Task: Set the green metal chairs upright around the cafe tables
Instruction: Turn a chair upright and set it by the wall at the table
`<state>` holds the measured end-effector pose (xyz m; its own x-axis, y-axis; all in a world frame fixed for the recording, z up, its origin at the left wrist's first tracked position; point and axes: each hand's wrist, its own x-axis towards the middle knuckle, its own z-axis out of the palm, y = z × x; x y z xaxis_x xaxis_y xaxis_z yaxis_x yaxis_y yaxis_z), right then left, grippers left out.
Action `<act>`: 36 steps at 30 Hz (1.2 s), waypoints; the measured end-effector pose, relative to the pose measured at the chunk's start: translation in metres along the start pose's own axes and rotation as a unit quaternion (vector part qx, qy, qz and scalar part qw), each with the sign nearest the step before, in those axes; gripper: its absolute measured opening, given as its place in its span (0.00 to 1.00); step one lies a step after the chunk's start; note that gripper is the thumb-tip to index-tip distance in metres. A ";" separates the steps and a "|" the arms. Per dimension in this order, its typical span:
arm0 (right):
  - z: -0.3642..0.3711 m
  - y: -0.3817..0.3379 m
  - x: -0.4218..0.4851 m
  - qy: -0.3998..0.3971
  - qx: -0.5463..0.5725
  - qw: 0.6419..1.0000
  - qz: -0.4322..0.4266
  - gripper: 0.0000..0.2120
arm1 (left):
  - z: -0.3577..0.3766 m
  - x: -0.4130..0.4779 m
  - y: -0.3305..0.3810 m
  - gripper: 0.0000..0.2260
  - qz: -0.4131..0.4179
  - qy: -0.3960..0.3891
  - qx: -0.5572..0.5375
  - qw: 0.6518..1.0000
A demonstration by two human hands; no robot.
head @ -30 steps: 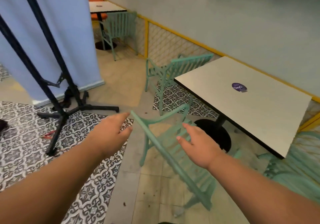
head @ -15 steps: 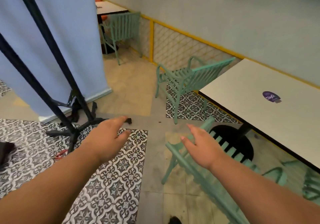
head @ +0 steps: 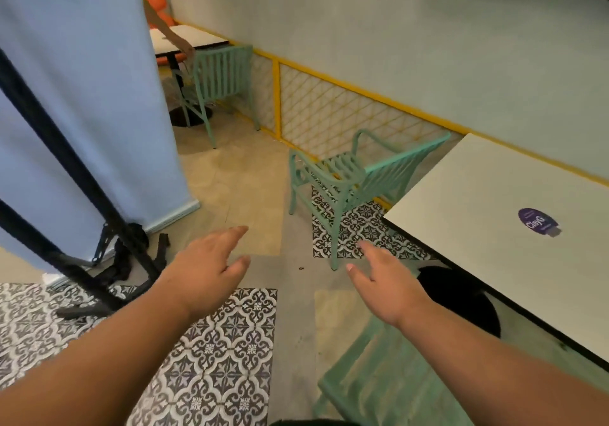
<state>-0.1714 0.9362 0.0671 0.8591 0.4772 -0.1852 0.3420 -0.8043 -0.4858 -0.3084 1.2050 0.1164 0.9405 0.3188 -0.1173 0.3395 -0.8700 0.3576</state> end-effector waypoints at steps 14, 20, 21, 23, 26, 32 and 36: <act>0.036 0.027 0.106 0.046 0.013 0.977 0.210 0.31 | 0.028 0.210 -0.038 0.27 0.157 -0.109 0.011 0.981; 0.056 -0.018 0.144 0.094 0.048 0.949 0.298 0.31 | 0.013 0.320 -0.088 0.27 0.220 -0.143 0.060 0.963; 0.057 -0.027 0.151 0.097 0.057 0.944 0.309 0.30 | 0.008 0.336 -0.091 0.27 0.230 -0.152 0.068 0.959; 0.058 -0.036 0.160 0.100 0.064 0.941 0.319 0.30 | 0.001 0.359 -0.089 0.29 0.241 -0.161 0.074 0.954; 0.051 -0.040 0.176 0.107 0.070 0.934 0.333 0.31 | -0.004 0.389 -0.078 0.33 0.255 -0.171 0.071 0.949; 0.033 -0.017 0.221 0.111 0.078 0.931 0.339 0.32 | 0.015 0.450 -0.043 0.28 0.274 -0.183 0.052 0.943; 0.014 0.021 0.259 0.107 0.080 0.931 0.341 0.31 | 0.030 0.495 -0.006 0.26 0.258 -0.177 0.051 0.948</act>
<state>0.0533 1.0478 -0.0035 0.9177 -0.2193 -0.3313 -0.3563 -0.8232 -0.4421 0.1551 1.3569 0.0281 0.9206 -0.2896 -0.2621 -0.1839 -0.9134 0.3633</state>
